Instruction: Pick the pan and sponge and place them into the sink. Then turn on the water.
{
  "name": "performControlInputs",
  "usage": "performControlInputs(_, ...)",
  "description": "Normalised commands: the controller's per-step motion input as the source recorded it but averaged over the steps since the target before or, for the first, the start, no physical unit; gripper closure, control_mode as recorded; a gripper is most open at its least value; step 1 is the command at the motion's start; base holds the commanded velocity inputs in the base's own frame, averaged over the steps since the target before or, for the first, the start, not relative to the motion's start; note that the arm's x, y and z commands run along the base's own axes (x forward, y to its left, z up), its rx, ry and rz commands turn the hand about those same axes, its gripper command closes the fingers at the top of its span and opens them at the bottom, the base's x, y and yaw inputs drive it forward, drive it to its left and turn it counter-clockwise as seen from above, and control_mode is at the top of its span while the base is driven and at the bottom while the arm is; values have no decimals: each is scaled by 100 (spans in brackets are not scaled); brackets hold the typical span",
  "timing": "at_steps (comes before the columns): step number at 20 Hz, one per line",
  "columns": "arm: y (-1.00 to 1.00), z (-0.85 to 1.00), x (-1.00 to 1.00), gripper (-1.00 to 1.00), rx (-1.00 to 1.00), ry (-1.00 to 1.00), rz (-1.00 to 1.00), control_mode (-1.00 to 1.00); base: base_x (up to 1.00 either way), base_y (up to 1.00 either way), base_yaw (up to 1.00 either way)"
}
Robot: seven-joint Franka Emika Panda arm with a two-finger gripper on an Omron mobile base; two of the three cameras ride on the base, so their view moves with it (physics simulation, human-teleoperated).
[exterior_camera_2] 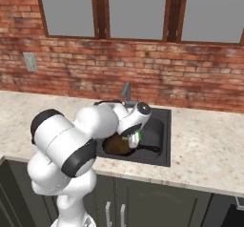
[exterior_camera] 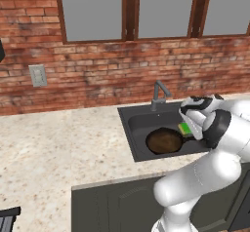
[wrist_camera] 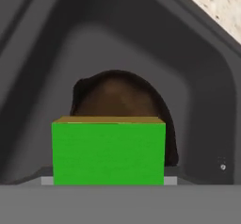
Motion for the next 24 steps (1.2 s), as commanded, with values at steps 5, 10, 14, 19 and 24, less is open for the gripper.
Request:
performControlInputs(5,27,-32,45,100,0,0,12,-100,0,0,0)
performControlInputs(10,17,-50,46,100,0,0,6,-100,0,0,0)
performControlInputs(14,-6,-46,22,100,0,0,3,-100,0,0,0)
performControlInputs(19,-16,-32,15,100,0,0,4,-100,0,0,0)
performControlInputs(24,-2,-20,40,100,0,0,5,-100,0,0,0)
